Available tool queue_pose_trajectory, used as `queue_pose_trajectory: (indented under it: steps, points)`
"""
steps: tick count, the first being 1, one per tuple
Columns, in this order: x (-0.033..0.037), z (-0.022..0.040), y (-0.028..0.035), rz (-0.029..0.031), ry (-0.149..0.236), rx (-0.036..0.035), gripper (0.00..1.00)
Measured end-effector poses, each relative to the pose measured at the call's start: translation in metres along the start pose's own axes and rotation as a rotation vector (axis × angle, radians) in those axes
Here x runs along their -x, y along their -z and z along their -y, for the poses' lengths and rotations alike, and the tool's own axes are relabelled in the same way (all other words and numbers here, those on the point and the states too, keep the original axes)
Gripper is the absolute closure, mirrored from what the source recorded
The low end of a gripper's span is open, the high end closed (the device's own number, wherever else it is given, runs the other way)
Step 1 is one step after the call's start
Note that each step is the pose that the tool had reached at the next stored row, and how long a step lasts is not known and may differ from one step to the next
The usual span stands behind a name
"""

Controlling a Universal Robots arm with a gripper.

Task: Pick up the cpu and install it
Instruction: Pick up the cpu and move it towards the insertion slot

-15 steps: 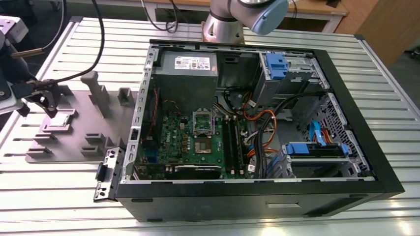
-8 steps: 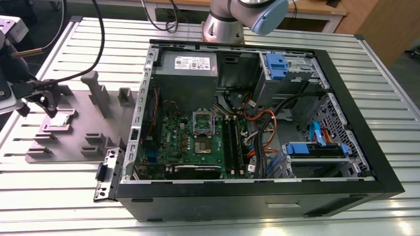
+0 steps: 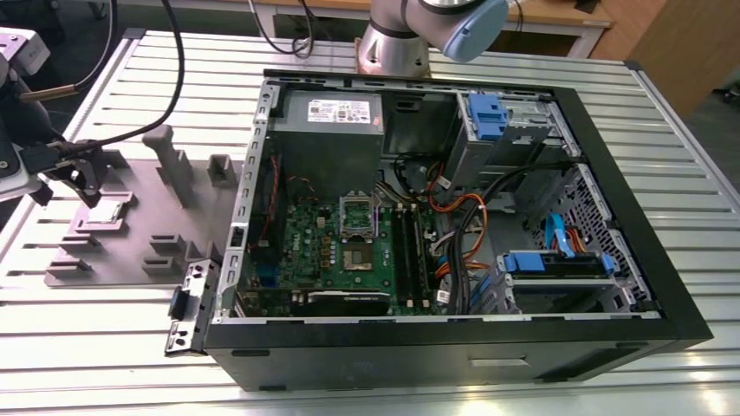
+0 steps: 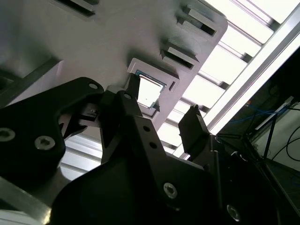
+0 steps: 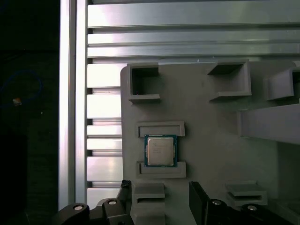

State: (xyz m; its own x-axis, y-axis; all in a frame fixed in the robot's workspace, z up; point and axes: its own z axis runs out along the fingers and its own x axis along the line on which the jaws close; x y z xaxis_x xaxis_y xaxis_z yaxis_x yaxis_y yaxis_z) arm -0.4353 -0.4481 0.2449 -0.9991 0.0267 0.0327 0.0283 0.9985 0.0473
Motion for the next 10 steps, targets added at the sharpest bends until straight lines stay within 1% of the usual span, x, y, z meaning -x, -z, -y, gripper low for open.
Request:
queue_pose_trajectory:
  steps: [10]
  points:
    - [0.0000,0.0000,0.0000,0.0000,0.000,0.0002,0.40]
